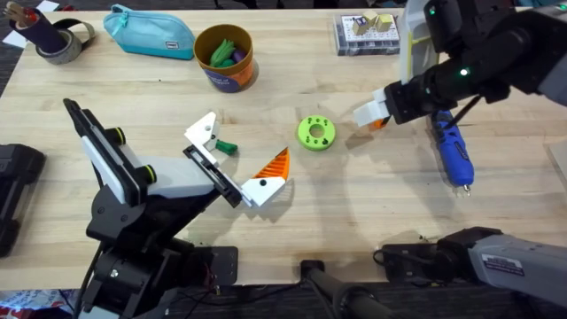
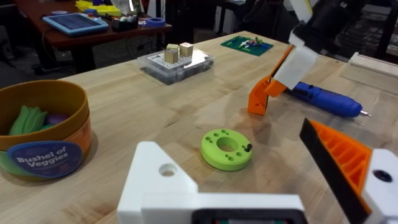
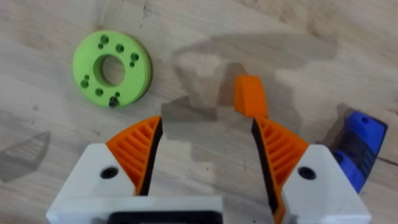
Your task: Pick up the gripper from the table and insert it into the empty holder that is missing its gripper. Then pick up a screw, insert it into the mounting hole, and use the screwdriver to tighten it. Finally, clean up the table by picking up the vegetable and placing it into the bucket.
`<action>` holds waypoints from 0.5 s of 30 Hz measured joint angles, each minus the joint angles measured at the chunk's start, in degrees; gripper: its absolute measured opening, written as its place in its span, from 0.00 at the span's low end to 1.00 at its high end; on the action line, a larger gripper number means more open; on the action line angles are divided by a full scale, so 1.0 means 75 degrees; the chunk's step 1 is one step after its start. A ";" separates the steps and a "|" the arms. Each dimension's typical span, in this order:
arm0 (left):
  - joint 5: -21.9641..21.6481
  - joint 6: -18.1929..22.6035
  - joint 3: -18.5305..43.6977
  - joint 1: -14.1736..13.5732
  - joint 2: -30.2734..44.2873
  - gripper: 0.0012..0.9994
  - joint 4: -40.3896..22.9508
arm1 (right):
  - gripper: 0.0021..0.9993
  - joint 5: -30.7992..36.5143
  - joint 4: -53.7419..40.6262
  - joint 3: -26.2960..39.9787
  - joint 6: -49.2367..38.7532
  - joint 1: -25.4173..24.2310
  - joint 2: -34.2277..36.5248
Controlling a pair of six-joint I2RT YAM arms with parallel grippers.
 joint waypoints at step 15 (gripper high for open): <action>-0.0022 0.0000 0.0016 0.0000 0.0019 1.00 -0.0016 | 0.88 0.0015 -0.0622 0.0532 -0.0023 0.0346 -0.0488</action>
